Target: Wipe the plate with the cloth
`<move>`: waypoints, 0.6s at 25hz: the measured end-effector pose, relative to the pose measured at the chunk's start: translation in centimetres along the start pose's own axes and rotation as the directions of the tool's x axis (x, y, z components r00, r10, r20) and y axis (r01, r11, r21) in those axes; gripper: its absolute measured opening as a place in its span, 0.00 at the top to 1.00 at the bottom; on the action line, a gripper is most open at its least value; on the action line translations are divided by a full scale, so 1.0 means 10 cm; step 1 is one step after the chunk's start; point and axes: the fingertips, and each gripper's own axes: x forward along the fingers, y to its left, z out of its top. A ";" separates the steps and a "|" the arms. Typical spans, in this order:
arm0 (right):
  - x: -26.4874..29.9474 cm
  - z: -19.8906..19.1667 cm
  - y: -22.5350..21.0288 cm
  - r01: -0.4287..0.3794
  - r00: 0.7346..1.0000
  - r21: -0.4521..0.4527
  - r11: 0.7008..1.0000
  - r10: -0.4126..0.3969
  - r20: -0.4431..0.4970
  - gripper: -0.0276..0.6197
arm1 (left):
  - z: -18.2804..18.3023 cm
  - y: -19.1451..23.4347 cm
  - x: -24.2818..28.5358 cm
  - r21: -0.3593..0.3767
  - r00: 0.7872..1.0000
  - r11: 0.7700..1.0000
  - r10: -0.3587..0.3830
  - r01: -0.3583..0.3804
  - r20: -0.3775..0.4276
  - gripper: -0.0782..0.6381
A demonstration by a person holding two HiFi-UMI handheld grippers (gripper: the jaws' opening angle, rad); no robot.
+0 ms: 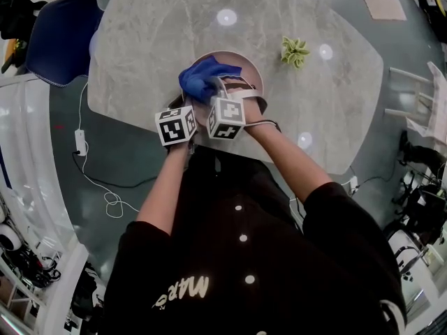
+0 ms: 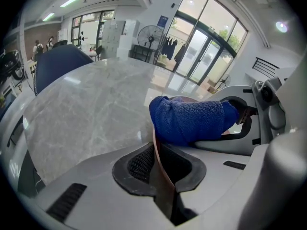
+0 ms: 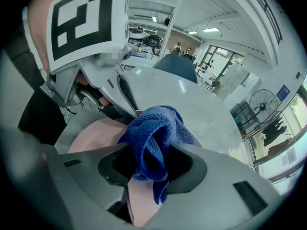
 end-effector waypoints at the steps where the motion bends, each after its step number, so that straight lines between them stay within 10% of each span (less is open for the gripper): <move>1: 0.02 0.00 0.00 -0.004 1.000 0.002 1.000 0.004 -0.002 0.73 | 0.00 0.00 0.00 0.008 1.000 1.000 0.000 0.000 -0.001 0.82; 15: 0.15 -0.03 0.04 -0.053 0.998 -0.022 0.998 0.052 -0.040 0.73 | 0.00 0.00 0.01 0.001 1.000 1.000 0.007 -0.007 -0.012 0.82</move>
